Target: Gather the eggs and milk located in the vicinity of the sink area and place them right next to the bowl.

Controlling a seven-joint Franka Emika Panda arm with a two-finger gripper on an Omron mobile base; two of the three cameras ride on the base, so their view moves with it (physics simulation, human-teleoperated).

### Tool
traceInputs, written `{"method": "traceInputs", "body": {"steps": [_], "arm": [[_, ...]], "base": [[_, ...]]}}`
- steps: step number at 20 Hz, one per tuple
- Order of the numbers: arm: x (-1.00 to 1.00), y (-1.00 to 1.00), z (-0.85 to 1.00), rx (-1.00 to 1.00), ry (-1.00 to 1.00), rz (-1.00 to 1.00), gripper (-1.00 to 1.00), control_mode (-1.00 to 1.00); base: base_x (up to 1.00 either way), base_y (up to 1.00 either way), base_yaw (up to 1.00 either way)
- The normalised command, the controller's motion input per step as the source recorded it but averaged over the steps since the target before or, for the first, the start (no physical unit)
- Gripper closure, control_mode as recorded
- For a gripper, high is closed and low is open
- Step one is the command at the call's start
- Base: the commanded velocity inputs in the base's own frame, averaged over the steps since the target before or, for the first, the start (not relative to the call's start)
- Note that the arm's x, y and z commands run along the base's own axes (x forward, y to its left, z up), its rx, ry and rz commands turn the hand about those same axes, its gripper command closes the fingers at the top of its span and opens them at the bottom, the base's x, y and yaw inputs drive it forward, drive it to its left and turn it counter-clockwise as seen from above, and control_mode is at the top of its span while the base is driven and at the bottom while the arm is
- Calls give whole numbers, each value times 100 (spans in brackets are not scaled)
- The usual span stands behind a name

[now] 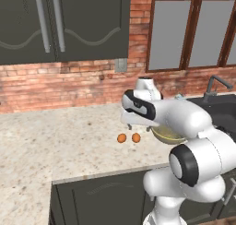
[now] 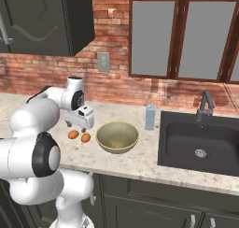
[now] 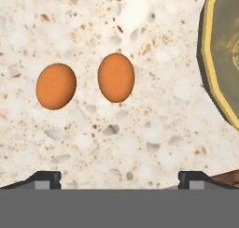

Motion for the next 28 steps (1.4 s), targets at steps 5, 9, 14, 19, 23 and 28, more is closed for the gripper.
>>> {"method": "traceInputs", "body": {"steps": [5, 9, 14, 19, 23, 28], "arm": [[0, -1, -6, 0, 9, -10, -100, -100], [0, -8, -30, 0, 1, -9, -100, -100], [-1, -1, -24, 0, 0, -7, -100, -100], [0, 0, -4, -5, 0, -5, -100, -100], [0, 4, 0, -8, 0, -1, -100, -100], [0, 0, 0, -4, -6, 0, -100, -100]], "base": [[0, 0, 0], [0, 0, 0], [0, 0, 0], [0, 0, 0], [0, 0, 0], [0, 0, 0]]}}
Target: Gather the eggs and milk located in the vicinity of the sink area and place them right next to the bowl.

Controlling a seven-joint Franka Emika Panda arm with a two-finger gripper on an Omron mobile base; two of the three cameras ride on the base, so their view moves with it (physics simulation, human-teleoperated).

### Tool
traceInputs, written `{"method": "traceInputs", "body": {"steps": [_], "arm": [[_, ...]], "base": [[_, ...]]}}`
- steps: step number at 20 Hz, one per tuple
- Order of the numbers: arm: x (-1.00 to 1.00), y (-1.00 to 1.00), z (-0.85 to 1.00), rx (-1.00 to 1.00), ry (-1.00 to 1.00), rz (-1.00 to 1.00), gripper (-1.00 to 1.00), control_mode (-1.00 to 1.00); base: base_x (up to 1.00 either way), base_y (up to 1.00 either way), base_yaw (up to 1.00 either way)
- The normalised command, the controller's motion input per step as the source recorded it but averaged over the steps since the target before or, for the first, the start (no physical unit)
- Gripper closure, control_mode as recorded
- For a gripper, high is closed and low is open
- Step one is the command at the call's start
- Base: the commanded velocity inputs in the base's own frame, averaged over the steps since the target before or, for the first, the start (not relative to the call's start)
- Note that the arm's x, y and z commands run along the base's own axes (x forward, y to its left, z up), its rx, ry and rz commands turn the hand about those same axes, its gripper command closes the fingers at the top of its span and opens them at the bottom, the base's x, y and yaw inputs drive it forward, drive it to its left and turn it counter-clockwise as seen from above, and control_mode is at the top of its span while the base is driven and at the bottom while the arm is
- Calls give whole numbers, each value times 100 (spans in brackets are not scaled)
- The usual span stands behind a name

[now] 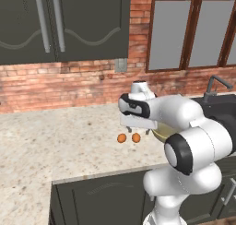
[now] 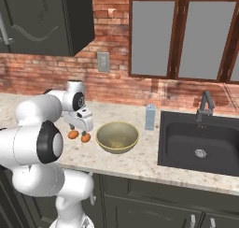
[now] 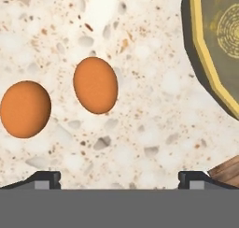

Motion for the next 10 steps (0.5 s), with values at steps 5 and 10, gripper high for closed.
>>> {"method": "traceInputs", "body": {"steps": [5, 10], "arm": [[0, 0, 0, -4, -9, 0, -100, -100], [0, 0, -3, -3, -4, 0, -100, -100]], "base": [[0, 0, 0], [0, 0, 0]]}}
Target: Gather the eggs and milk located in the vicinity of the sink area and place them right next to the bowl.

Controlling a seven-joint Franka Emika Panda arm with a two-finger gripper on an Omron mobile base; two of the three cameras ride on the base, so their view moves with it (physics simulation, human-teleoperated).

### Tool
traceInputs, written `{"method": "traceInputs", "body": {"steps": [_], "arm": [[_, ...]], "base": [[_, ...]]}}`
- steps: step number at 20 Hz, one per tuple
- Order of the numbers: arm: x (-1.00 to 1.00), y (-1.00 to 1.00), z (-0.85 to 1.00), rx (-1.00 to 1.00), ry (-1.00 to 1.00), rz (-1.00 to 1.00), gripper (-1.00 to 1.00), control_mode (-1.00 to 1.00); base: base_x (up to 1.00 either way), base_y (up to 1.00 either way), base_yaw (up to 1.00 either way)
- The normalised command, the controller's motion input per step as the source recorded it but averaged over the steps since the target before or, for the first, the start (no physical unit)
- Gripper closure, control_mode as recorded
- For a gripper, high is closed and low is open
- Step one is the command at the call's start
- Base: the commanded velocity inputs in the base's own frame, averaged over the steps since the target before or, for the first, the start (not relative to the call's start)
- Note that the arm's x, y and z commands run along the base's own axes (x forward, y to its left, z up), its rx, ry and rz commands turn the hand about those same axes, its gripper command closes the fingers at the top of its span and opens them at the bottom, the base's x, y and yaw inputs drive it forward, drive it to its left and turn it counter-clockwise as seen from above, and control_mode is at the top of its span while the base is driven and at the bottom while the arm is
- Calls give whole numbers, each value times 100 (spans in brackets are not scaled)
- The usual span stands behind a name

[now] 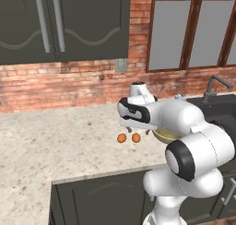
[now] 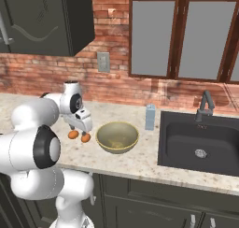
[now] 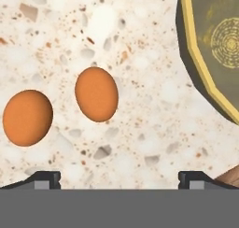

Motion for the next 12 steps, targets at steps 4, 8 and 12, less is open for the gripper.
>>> {"method": "traceInputs", "body": {"steps": [4, 8, 12], "arm": [[9, 0, -20, 0, -1, 0, -100, -100], [9, 0, -11, 0, 0, 0, -100, -100], [13, 0, -9, 0, 0, 0, -100, -100]], "base": [[0, 0, 0], [0, 0, 0], [0, 0, 0]]}}
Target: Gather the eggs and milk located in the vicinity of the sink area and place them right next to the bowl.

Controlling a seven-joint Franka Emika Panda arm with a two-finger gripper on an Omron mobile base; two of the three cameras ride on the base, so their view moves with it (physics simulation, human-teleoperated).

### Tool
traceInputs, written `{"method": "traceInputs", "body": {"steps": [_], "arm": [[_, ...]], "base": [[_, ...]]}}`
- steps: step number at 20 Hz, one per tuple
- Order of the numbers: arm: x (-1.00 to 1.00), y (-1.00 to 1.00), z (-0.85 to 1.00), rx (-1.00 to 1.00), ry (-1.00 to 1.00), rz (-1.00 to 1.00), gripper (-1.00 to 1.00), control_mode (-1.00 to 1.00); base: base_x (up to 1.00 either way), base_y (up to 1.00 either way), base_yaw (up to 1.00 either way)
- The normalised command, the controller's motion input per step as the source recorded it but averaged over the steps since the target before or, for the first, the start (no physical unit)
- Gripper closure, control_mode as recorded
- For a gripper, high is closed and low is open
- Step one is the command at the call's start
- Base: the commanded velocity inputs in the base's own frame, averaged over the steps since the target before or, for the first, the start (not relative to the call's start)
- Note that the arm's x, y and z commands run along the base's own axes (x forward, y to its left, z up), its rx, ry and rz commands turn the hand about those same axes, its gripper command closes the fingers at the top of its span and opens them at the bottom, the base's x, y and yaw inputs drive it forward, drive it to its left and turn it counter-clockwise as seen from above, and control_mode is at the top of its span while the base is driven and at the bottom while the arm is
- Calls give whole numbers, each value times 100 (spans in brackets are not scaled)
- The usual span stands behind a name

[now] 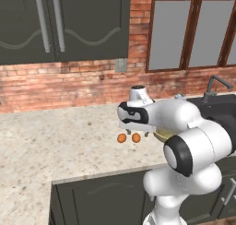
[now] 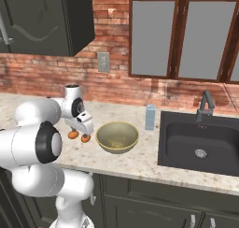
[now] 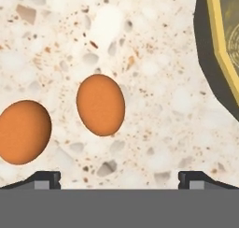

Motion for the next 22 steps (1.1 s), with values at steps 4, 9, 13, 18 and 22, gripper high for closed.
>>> {"method": "traceInputs", "body": {"steps": [4, 9, 13, 18, 22], "arm": [[13, 0, -12, 0, 0, 0, -100, -100], [16, 0, -13, 0, 0, -1, -100, -100], [10, 0, -8, 0, 0, -1, -100, -100], [8, 0, -15, 0, 0, -2, -100, -100], [7, 0, -15, 0, 0, -2, -100, -100]], "base": [[0, 0, 0], [0, 0, 0], [0, 0, 0], [0, 0, 0], [0, 0, 0]]}}
